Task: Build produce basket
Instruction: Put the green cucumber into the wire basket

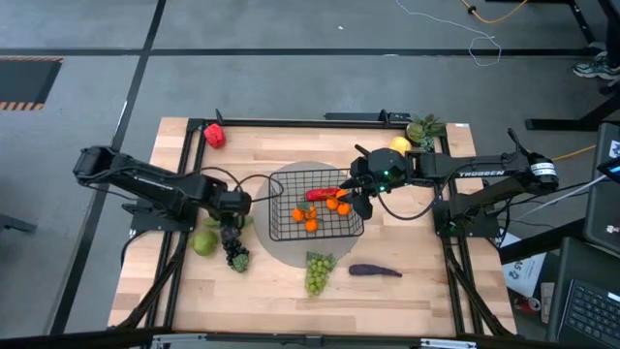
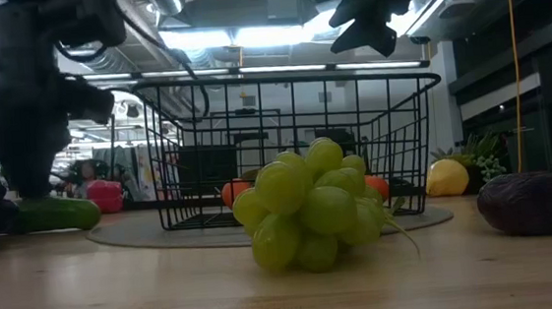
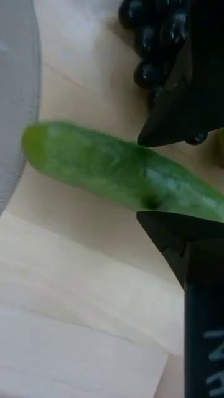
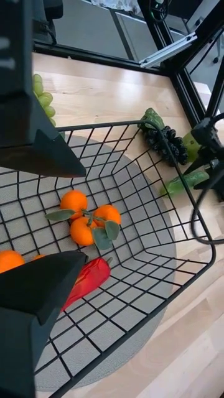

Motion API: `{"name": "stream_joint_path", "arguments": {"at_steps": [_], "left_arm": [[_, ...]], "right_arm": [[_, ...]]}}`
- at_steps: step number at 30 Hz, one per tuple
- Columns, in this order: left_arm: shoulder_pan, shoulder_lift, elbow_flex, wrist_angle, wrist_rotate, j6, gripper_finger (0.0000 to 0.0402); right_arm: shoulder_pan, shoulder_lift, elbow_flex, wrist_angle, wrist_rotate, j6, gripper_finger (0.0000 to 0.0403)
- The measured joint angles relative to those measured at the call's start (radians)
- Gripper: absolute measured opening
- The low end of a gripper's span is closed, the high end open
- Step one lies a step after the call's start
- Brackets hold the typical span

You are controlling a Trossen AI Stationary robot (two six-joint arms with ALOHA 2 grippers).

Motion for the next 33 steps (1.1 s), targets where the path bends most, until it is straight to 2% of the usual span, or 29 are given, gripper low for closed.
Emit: {"name": "stream_joint_path", "arguments": {"at_steps": [9, 15, 19, 25, 29, 33], "left_arm": [[0.0, 0.123, 0.006, 0.001, -0.004, 0.002, 0.018], [0.0, 0.15, 0.004, 0.002, -0.011, 0.006, 0.0177], [0.0, 0.15, 0.003, 0.003, -0.011, 0.005, 0.0159], [0.0, 0.144, 0.003, 0.015, -0.01, -0.002, 0.0103], [0.0, 0.142, 0.021, 0.013, -0.022, -0.032, 0.0102], [0.0, 0.123, 0.097, -0.032, -0.03, -0.029, 0.0102]], "right_arm": [[0.0, 0.0, 0.0, -0.001, 0.0, 0.0, 0.0204], [0.0, 0.0, 0.0, -0.001, 0.0, 0.0, 0.0204], [0.0, 0.0, 0.0, -0.005, 0.0, 0.0, 0.0204], [0.0, 0.0, 0.0, -0.005, 0.0, -0.002, 0.0204], [0.0, 0.0, 0.0, -0.007, 0.0, -0.002, 0.0204], [0.0, 0.0, 0.0, -0.008, 0.0, -0.003, 0.0204]]}}
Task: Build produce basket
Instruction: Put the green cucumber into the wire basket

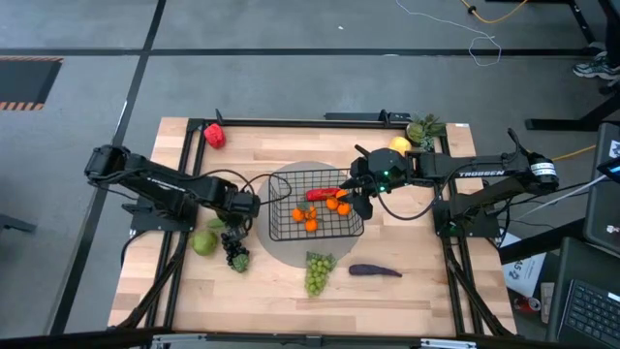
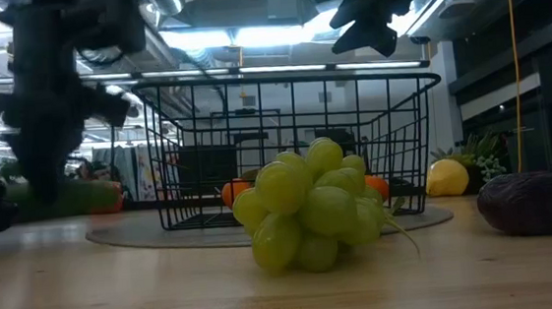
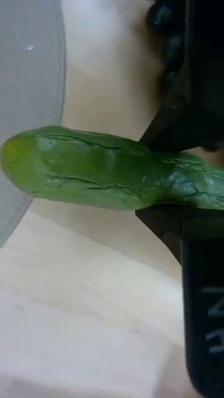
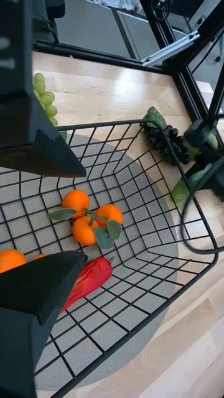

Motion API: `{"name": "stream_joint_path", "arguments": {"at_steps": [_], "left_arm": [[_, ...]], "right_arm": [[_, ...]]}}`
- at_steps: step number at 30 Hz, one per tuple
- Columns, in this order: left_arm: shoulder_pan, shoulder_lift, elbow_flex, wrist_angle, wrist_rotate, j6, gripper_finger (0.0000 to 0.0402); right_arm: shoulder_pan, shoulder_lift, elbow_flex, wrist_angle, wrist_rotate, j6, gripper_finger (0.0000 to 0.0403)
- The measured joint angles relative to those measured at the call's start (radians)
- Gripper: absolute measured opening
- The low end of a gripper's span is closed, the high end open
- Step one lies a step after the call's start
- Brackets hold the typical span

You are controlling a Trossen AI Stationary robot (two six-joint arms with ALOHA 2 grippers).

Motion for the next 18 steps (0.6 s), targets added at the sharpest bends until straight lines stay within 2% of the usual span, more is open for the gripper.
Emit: {"name": "stream_joint_path", "arguments": {"at_steps": [3, 6, 11, 18], "left_arm": [[0.0, 0.0, 0.084, -0.09, -0.037, 0.024, 0.0101], [0.0, -0.002, 0.188, -0.236, -0.133, 0.022, 0.0101], [0.0, -0.002, 0.364, -0.439, -0.397, -0.133, 0.0101], [0.0, -0.002, 0.525, -0.427, -0.74, -0.15, 0.01]], "right_arm": [[0.0, 0.0, 0.0, 0.0, 0.0, 0.0, 0.0204], [0.0, 0.0, 0.0, -0.003, 0.0, 0.0, 0.0204], [0.0, 0.0, 0.0, -0.005, 0.0, 0.0, 0.0204], [0.0, 0.0, 0.0, -0.005, 0.001, 0.0, 0.0204]]}}
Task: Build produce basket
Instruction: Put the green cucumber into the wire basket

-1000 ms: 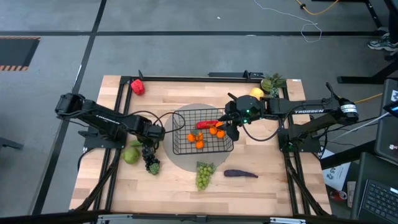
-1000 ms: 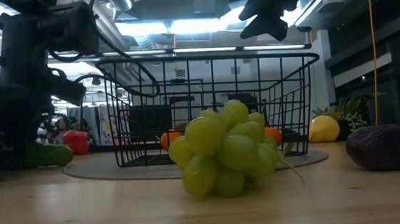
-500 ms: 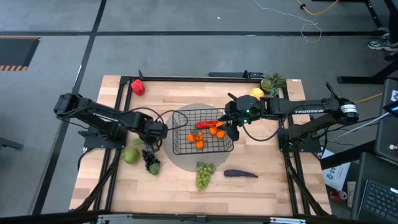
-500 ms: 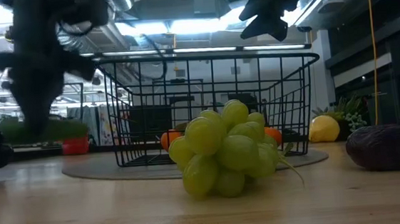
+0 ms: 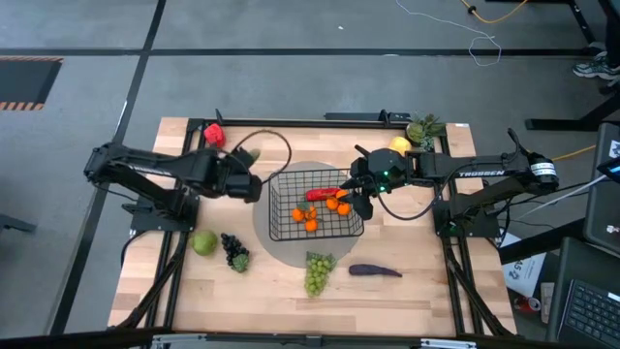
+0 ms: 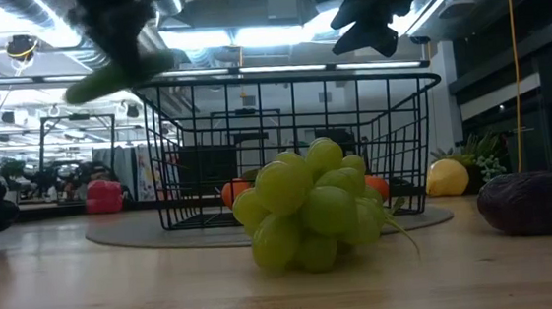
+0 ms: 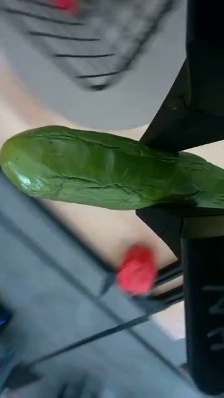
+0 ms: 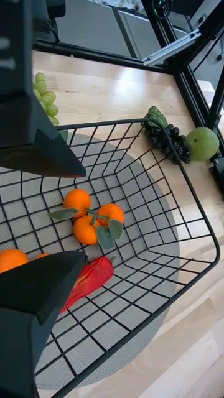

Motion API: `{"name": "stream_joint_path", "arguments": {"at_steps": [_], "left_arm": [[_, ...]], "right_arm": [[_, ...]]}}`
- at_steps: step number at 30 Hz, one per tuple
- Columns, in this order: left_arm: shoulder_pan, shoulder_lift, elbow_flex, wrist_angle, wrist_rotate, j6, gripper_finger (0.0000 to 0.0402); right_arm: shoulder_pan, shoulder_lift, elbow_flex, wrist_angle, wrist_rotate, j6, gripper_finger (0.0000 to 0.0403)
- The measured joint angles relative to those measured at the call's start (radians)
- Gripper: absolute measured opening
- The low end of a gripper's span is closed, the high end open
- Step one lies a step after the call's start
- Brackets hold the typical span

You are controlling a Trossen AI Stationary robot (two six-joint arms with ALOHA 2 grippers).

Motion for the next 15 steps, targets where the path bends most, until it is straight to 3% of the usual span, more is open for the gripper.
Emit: {"name": "stream_joint_path", "arguments": {"at_steps": [3, 6, 15], "left_arm": [[0.001, 0.0, 0.033, 0.101, -0.061, 0.08, 0.01], [0.0, 0.0, 0.034, 0.273, -0.032, 0.227, 0.0099], [0.001, 0.0, 0.034, 0.728, 0.386, 0.644, 0.0099]], "right_arm": [[0.0, 0.0, 0.0, 0.0, 0.0, 0.0, 0.0204], [0.0, 0.0, 0.0, 0.0, 0.0, -0.005, 0.0204], [0.0, 0.0, 0.0, 0.0, 0.0, -0.026, 0.0204]]}}
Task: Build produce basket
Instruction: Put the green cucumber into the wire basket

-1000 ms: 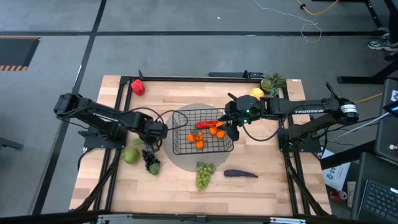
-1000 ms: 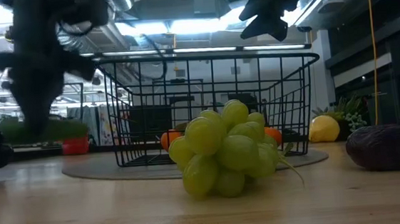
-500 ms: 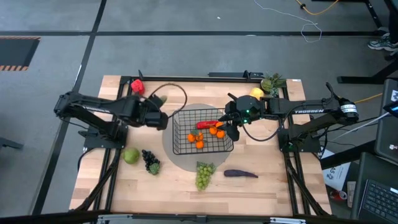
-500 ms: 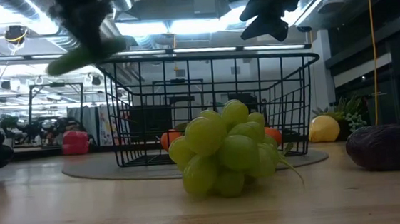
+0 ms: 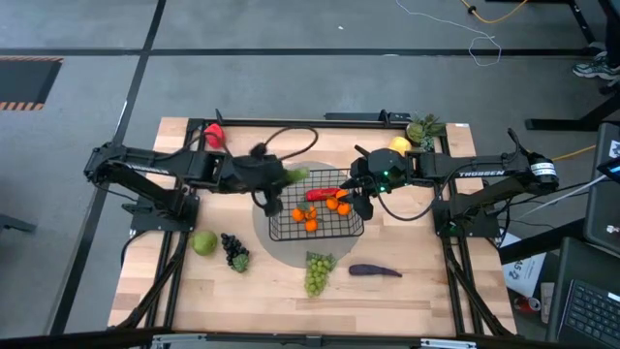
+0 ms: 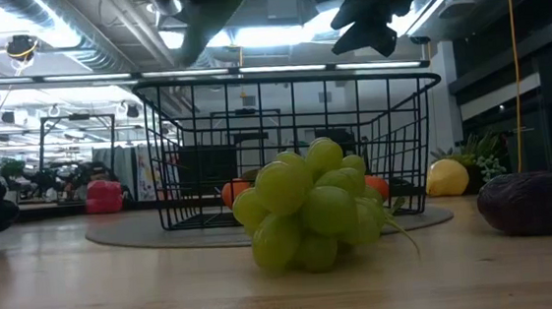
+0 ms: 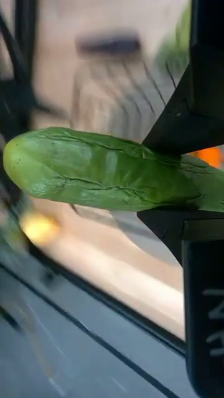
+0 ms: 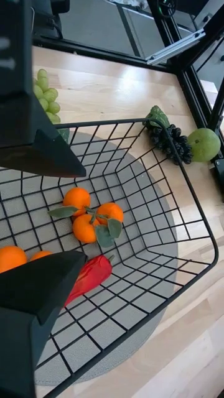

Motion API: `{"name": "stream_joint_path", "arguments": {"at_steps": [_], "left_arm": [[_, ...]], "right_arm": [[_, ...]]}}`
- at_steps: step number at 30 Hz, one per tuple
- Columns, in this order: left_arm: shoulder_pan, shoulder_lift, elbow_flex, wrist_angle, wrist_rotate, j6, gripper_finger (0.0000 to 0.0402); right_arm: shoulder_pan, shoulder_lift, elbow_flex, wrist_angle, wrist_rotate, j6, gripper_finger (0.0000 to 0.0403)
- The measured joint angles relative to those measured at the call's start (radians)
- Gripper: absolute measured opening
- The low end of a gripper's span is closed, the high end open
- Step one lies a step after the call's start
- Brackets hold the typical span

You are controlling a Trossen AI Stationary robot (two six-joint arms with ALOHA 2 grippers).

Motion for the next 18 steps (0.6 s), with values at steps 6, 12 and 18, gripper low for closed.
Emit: {"name": "stream_joint_path", "arguments": {"at_steps": [6, 12, 18], "left_arm": [[0.062, -0.015, 0.0, 0.112, 0.349, 0.131, 0.0099], [0.116, 0.006, 0.001, 0.073, 0.356, 0.026, 0.0131], [0.12, 0.034, -0.001, 0.069, 0.324, -0.002, 0.0186]], "right_arm": [[0.0, 0.0, 0.0, 0.0, 0.0, 0.0, 0.0204], [0.0, 0.0, 0.0, -0.001, 0.0, 0.002, 0.0204], [0.0, 0.0, 0.0, 0.0, -0.001, 0.005, 0.0204]]}}
